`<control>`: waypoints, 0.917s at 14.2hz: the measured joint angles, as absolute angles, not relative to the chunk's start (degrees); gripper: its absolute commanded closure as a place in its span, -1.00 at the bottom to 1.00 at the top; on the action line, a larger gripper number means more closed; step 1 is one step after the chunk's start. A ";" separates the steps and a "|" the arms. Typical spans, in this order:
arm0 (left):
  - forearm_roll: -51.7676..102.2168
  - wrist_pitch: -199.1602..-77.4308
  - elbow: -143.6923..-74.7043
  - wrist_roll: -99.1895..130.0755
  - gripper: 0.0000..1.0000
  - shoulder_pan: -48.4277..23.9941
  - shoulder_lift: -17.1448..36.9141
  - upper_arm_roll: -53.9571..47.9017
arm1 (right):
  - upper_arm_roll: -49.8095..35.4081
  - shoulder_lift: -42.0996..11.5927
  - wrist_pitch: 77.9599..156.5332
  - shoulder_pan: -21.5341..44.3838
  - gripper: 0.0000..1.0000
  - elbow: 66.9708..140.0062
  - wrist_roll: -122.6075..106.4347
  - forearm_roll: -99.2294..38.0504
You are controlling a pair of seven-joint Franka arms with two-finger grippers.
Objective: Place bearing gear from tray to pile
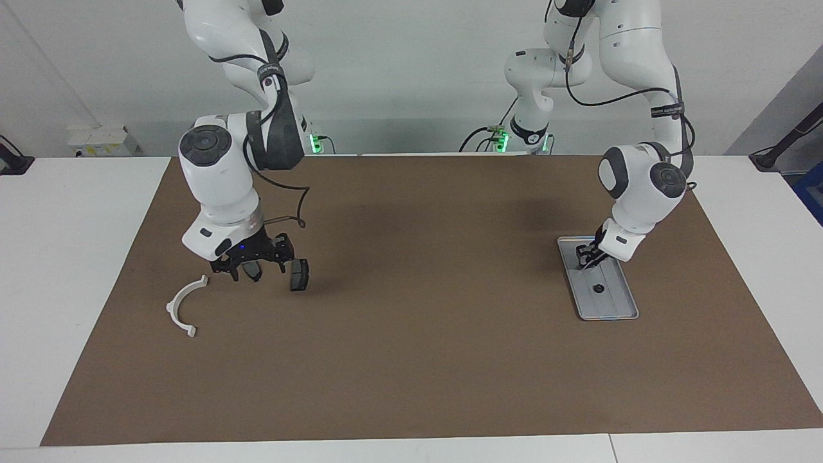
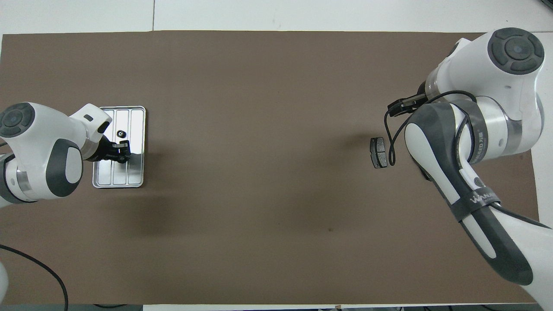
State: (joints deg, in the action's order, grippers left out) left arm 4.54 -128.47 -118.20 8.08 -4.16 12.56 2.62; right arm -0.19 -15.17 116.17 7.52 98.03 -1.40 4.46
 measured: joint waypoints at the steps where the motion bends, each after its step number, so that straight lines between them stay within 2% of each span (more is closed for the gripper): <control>1: 5.69 -126.11 -115.24 11.50 1.00 -5.71 12.58 2.57 | -0.20 -15.17 116.17 8.02 -1.00 98.03 -0.25 4.46; 4: 6.38 -121.47 -107.82 23.93 1.00 -12.77 13.09 2.35 | -0.20 -15.17 116.17 8.52 -1.00 98.02 0.67 4.48; 7: 6.41 -121.61 -104.80 34.49 1.00 -20.90 15.09 2.30 | -0.17 -15.22 116.45 8.55 -1.00 98.04 0.70 4.48; 13: 6.40 -122.25 -95.30 47.50 1.00 -34.06 26.96 2.58 | -0.18 -15.70 117.30 8.71 -1.00 98.08 1.12 4.47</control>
